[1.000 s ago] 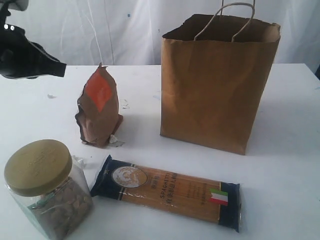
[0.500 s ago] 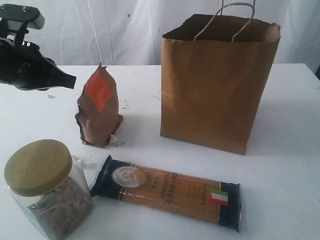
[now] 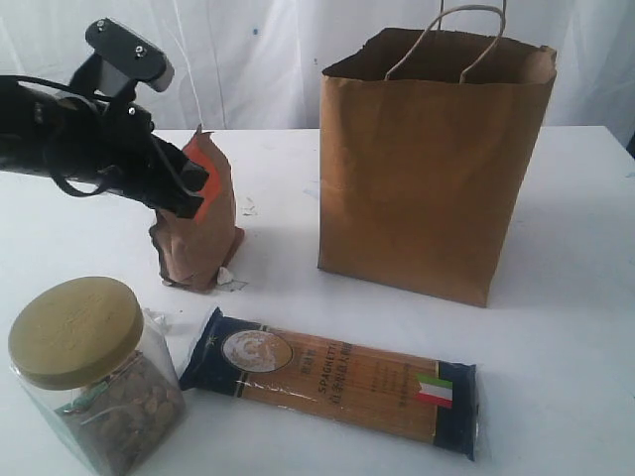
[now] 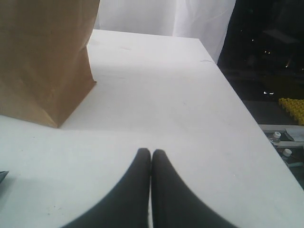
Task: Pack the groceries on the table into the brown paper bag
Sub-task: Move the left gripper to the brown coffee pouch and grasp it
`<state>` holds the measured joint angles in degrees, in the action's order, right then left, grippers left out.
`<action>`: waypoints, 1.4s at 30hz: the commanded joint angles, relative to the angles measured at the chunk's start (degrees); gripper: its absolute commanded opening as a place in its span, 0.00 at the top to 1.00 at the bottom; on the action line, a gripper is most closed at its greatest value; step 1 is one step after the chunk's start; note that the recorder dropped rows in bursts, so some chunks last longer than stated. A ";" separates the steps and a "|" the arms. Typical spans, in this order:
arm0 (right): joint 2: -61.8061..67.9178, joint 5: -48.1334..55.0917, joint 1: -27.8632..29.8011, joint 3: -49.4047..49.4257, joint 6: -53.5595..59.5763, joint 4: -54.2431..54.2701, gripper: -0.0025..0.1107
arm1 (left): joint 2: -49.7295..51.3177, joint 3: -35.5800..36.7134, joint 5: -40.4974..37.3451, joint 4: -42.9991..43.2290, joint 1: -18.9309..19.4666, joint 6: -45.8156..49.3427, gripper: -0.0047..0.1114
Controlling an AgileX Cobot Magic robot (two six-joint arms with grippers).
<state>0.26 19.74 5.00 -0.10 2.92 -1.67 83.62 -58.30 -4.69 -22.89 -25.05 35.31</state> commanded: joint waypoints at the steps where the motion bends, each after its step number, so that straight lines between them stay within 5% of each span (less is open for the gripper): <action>1: -0.26 -0.09 0.20 0.10 -0.20 -0.28 0.98 | 1.88 -0.07 3.07 -1.06 -0.32 0.34 0.40; 9: -0.26 -0.09 0.20 0.10 -0.20 -0.28 0.98 | 6.83 -2.09 1.39 -1.06 -0.32 -8.81 0.38; 17: -0.26 -0.09 0.20 0.10 -0.20 -0.28 0.98 | 13.78 -16.18 -7.72 -0.25 1.57 -17.75 0.38; 25: -0.26 -0.09 0.20 0.10 -0.20 -0.28 0.98 | 20.77 -25.99 -26.56 17.27 4.39 -26.90 0.38; 35: -0.26 -0.09 0.20 0.10 -0.20 -0.28 0.98 | 21.81 -26.11 -30.40 22.89 4.39 -29.58 0.39; 38: -0.26 -0.09 0.20 0.10 -0.20 -0.28 0.98 | 21.81 -26.11 -29.91 22.89 4.39 -29.58 0.48; 42: -0.26 -0.09 0.20 0.10 -0.20 -0.28 0.98 | 21.70 -26.11 -30.95 22.89 4.39 -29.58 0.83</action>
<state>0.26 19.74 5.00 -0.10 2.92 -1.67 105.30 -83.93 -34.27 0.00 -20.80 6.14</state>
